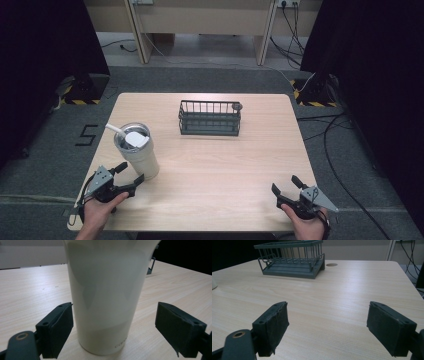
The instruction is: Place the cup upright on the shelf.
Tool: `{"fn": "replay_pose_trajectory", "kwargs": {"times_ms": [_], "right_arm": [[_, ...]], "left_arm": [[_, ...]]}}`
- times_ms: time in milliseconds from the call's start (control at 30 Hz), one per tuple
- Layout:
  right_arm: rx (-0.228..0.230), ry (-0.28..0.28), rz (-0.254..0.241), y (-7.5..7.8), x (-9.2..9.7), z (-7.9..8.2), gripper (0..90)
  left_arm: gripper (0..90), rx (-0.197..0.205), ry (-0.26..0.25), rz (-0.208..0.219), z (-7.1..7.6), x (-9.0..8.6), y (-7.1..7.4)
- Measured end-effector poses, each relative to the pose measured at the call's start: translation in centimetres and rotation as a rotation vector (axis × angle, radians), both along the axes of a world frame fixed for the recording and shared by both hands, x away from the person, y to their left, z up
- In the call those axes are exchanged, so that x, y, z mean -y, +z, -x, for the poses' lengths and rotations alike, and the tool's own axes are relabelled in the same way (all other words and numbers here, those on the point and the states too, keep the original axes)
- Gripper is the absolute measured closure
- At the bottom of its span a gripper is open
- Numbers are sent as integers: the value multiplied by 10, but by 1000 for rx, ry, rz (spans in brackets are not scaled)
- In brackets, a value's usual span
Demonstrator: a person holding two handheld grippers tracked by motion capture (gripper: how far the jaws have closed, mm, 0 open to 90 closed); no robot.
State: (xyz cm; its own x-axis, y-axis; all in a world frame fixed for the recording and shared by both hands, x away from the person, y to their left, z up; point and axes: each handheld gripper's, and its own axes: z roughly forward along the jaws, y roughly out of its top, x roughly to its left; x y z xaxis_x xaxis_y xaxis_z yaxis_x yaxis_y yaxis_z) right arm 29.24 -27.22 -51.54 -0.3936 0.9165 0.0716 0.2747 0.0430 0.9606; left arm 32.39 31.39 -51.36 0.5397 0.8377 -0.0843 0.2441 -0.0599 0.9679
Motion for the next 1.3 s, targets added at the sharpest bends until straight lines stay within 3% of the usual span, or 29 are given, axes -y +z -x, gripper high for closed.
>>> {"fn": "replay_pose_trajectory", "kwargs": {"times_ms": [700,833,933,1033,1300], "right_arm": [[-7,-6,3,0,0,-1,178],[-8,-8,1,0,0,-1,178],[-8,-6,2,0,0,-2,179],[-8,-4,8,0,-1,-3,179],[-12,-2,3,0,-1,-2,181]], "left_arm": [[89,12,4,14,-38,15,0],[76,16,6,23,-40,17,-1],[72,12,9,57,-43,18,-1],[64,19,15,41,-48,22,0],[86,46,10,56,-48,22,-4]]}}
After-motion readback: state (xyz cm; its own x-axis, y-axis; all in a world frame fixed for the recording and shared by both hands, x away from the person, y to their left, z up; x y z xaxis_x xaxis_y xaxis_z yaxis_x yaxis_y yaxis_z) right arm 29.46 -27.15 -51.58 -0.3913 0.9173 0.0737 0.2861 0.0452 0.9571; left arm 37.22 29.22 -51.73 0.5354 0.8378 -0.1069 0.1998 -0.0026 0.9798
